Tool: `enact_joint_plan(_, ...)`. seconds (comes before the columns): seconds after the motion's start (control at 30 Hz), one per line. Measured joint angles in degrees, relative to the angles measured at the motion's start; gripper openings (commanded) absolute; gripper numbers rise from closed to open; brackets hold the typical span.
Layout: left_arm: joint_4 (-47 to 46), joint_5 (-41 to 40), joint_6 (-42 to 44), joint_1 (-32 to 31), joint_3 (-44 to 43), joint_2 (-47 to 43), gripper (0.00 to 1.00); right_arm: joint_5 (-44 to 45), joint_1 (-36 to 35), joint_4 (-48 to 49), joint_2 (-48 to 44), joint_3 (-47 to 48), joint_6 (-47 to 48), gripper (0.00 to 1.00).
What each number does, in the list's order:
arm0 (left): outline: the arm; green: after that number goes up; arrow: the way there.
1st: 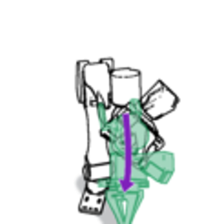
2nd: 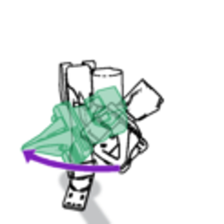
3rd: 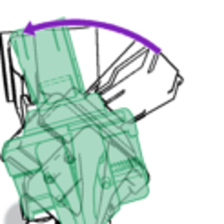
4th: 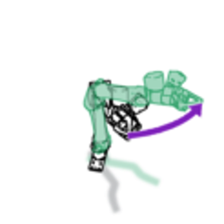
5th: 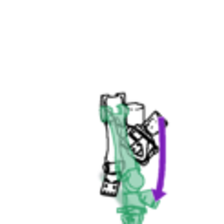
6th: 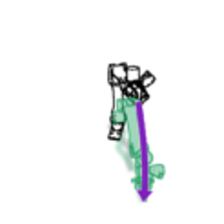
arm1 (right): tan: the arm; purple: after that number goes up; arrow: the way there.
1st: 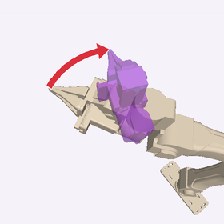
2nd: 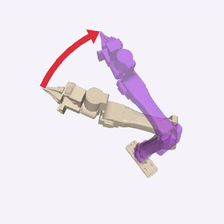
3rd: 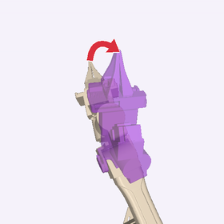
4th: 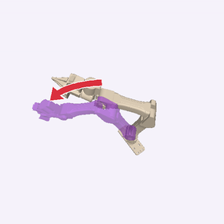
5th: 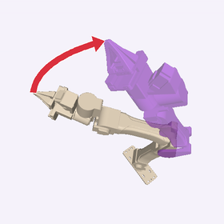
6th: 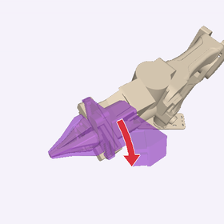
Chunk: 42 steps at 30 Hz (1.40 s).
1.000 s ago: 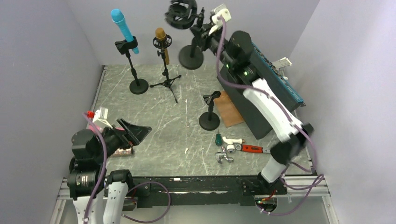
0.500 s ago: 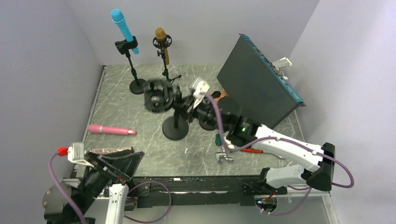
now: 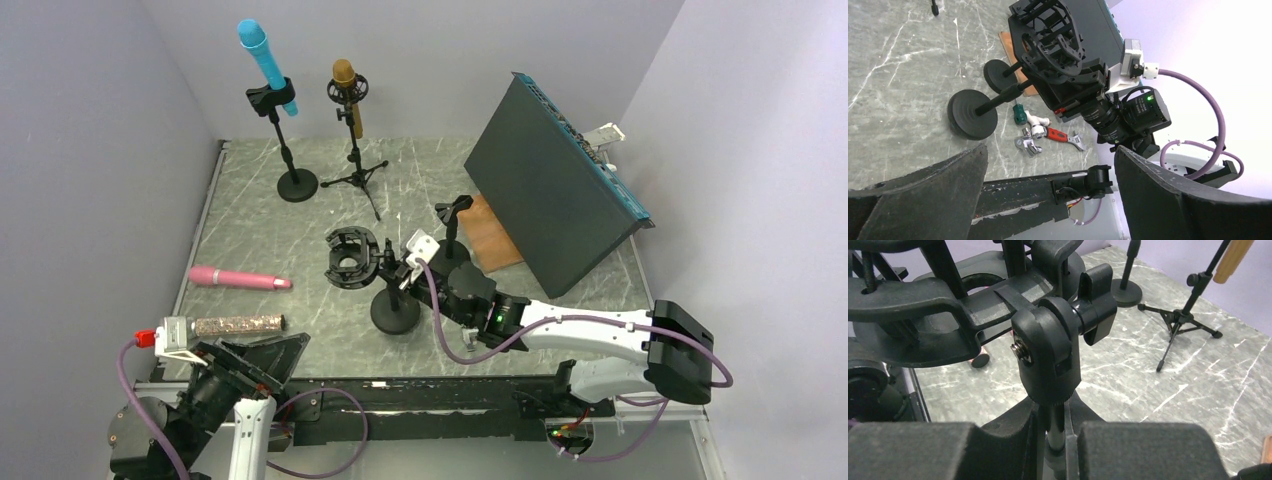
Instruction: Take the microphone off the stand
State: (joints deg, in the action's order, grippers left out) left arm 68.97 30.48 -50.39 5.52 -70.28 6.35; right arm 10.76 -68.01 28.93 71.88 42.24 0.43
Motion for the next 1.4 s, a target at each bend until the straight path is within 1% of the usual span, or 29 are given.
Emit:
enact_joint_plan(0.17,-1.2,0.55,-0.26,0.0,2.21,0.0,0.99,1.7,0.04,3.85,0.0,-3.3,0.15,0.0)
enact_joint_plan(0.27,-3.69,3.02,-1.27,0.33,6.78,0.04,0.99,2.29,0.04,5.95,-0.15,-5.29,0.66,0.0)
enact_joint_plan(0.37,-5.75,6.64,-1.88,2.67,10.36,0.39,0.99,3.32,0.04,7.21,-1.07,-8.15,1.18,0.0)
enact_joint_plan(0.47,-7.06,11.39,-1.79,7.56,11.17,0.87,0.99,4.57,0.04,7.54,-2.97,-11.65,1.51,0.0)
enact_joint_plan(0.5,-7.69,13.27,-1.51,9.42,11.17,0.94,0.99,5.25,0.04,7.72,-3.78,-12.61,1.44,0.05)
enact_joint_plan(0.57,-8.55,16.96,-1.14,13.03,11.17,1.01,0.99,5.77,0.13,7.54,-5.7,-13.7,1.36,0.19)
enact_joint_plan(0.6,-8.63,18.58,-0.92,14.69,11.17,1.01,0.99,6.21,0.13,7.48,-6.56,-14.25,1.36,0.28)
enact_joint_plan(0.7,-8.76,24.35,0.02,20.37,11.63,1.03,0.99,7.06,0.15,7.26,-8.68,-15.45,0.57,0.6)
enact_joint_plan(0.77,-8.7,26.36,0.35,22.73,11.82,1.03,0.99,7.67,0.13,7.04,-10.25,-15.54,-0.31,0.8)
enact_joint_plan(0.8,-8.83,27.26,0.46,23.54,11.82,1.05,0.99,8.11,0.13,6.71,-11.3,-15.54,-0.61,0.88)
enact_joint_plan(0.87,-9.66,28.39,0.76,23.61,11.91,1.16,0.99,8.5,0.13,5.44,-12.76,-15.5,-1.38,0.99)
enact_joint_plan(1.1,-14.12,29.64,2.19,19.19,14.25,4.76,0.99,9.25,0.13,-9.38,-20.61,-13.2,-5.6,1.0)
enact_joint_plan(1.23,-16.39,29.31,1.99,18.27,16.7,7.54,0.99,9.88,0.15,-20.65,-26.84,-10.08,-11.06,1.0)
enact_joint_plan(1.33,-15.93,28.15,1.84,17.81,15.65,11.26,0.99,10.88,0.39,-29.49,-29.14,-6.1,-17.11,1.0)
enact_joint_plan(1.4,-15.37,27.47,2.19,16.04,13.05,14.78,0.99,10.78,0.61,-33.62,-29.64,-3.87,-20.11,1.0)
